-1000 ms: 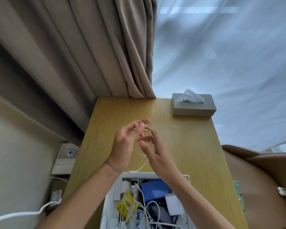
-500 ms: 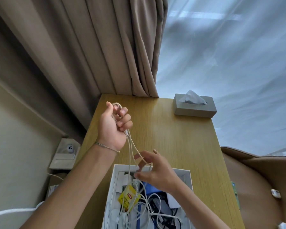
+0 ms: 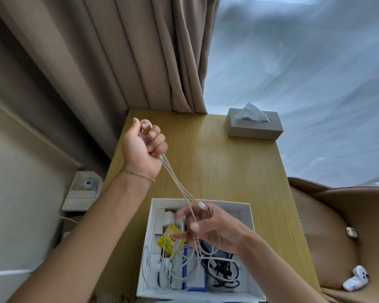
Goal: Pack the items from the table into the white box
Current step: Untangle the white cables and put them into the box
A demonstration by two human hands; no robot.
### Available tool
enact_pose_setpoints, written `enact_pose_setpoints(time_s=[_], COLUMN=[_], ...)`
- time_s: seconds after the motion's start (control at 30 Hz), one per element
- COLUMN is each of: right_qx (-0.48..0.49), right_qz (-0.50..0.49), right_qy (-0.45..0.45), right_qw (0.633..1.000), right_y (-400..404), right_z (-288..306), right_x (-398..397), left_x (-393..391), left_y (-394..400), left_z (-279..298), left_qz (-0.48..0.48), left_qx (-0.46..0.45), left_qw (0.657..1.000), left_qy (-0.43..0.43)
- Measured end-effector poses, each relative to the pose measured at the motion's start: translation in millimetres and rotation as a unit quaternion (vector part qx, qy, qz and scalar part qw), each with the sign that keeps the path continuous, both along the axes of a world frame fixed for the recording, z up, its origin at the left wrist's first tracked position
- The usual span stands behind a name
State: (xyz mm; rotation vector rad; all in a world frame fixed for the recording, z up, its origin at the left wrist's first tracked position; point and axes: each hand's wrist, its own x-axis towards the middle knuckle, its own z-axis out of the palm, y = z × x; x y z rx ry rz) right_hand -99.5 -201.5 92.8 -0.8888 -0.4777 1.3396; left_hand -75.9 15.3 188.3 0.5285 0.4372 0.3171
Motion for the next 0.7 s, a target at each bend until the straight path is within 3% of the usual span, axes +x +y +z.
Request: enact_pose_setpoints(time_s=[0.17,0.37,0.53,0.7], right_qx=[-0.162,-0.239,-0.335,-0.397], right_qz=[-0.081,-0.212,-0.212,-0.156], right_qy=[-0.047,-0.079,-0.192,-0.211], right_qw=[0.982,0.944,0.898,0.880], right_y=[-29,-46,-40,-42], right_z=[7,3,-5,-17], right_x=[1,3,-8,-21], left_x=[-23,-65,-95,-114], left_y=[-2,-26,-56,-69], left_z=[-26,-73,-101,-125], left_qz=[-0.042,-0.177,-0.287,-0.372], left_qx=[0.061,0.136,0.298,0.421], left_qw=[0.996,0.962,0.881,0.787], left_qy=[0.055,0.160,0.228,0.255])
